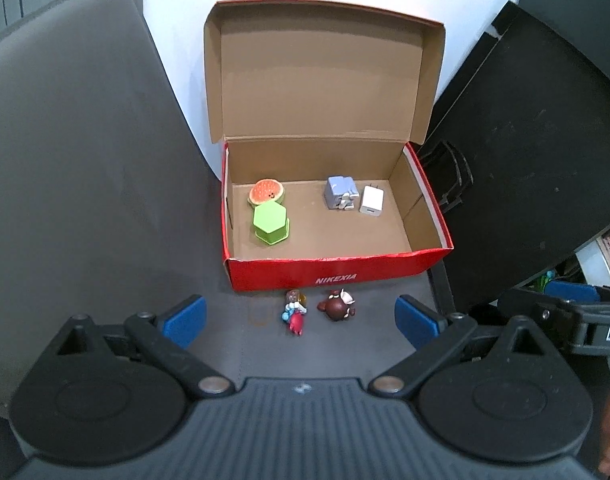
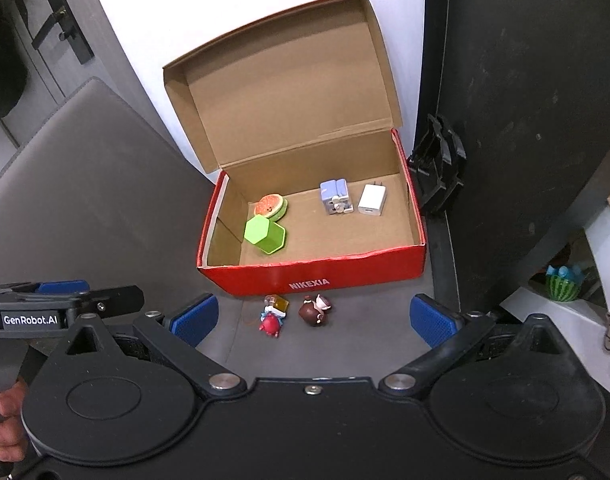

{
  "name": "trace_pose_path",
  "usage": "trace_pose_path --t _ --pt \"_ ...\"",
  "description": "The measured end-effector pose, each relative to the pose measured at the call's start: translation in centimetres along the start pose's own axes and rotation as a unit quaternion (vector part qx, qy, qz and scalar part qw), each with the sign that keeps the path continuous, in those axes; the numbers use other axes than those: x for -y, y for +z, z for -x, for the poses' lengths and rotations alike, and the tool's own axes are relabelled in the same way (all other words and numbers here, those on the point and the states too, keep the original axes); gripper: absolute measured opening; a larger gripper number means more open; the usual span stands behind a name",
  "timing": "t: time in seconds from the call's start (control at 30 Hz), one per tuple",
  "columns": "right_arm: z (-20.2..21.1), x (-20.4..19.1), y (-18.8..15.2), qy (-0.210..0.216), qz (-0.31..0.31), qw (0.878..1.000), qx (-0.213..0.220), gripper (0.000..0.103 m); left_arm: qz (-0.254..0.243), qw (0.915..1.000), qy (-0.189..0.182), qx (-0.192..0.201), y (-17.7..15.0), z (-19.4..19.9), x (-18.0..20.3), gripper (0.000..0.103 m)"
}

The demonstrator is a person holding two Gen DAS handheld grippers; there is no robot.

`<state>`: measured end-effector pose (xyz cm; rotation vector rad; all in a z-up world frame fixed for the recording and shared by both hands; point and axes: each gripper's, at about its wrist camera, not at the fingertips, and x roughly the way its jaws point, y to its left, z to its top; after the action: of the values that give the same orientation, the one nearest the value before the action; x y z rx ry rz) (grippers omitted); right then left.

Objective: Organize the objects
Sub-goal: 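Lower both open tools toward the figurines in front of the shoebox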

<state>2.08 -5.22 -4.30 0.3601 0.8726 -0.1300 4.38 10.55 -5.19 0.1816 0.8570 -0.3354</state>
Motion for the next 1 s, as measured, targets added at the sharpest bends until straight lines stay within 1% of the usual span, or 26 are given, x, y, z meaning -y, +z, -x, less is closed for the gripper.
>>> trace_pose_path --t 0.37,0.47,0.67,0.83,1.0 --pt "-2.8 1.4 0.6 -0.004 -0.020 1.000 -0.018 0.103 0.019 0.9996 0.005 -0.019 0.6 -3.2 -1.2 0.100" --pt "-3.8 1.9 0.8 -0.006 -0.025 1.000 -0.016 0.103 0.020 0.9995 0.003 -0.025 0.6 -4.4 -1.2 0.100" --pt "-5.9 2.9 1.0 -0.003 -0.042 0.999 -0.018 0.103 0.030 0.9991 0.002 -0.030 0.7 -6.4 -1.6 0.099" --pt "-7.4 3.6 1.1 -0.006 -0.045 0.999 -0.017 0.103 0.036 0.9990 0.001 -0.024 0.7 -7.9 -1.8 0.098" --pt "-9.6 4.1 1.1 -0.008 -0.049 0.998 -0.030 0.103 0.049 0.9984 0.002 -0.029 0.7 -9.9 -2.1 0.096"
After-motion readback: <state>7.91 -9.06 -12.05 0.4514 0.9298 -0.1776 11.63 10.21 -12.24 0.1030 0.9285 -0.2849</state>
